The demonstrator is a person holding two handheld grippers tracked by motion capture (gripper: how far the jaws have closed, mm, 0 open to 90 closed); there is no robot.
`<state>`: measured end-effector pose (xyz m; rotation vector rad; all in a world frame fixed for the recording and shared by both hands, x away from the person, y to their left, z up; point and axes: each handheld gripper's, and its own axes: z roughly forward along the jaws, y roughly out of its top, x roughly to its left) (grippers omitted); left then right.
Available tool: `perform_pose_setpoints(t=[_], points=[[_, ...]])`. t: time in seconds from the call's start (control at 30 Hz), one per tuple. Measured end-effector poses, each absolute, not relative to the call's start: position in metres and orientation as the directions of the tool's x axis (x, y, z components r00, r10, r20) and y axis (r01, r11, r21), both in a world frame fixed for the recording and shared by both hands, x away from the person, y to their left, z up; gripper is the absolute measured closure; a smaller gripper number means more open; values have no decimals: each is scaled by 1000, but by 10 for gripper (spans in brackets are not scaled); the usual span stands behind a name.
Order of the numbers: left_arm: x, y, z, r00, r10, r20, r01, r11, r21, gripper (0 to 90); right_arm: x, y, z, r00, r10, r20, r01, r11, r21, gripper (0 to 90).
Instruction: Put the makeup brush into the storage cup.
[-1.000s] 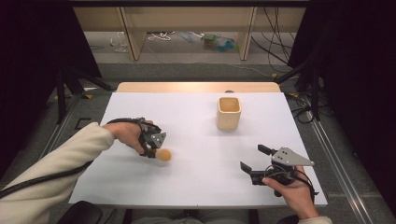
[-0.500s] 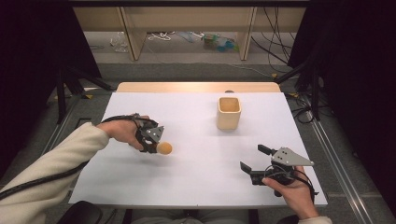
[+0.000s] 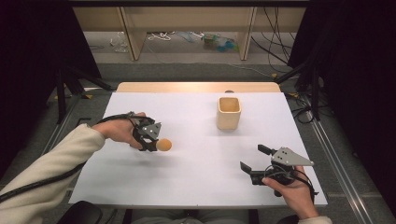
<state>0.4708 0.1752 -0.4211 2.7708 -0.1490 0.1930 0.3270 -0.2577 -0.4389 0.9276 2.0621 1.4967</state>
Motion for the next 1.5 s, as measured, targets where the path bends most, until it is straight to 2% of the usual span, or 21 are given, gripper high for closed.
perform_pose_setpoints(t=[0.63,1.5], points=[[470,175,-412,986,-54,155,-111,-915,388,620,327,-257,-440,-687,725,52,264,181,947,88],[469,179,-389,982,25,186,-79,-844,531,620,326,-257,-439,-680,731,47,269,189,944,88]])
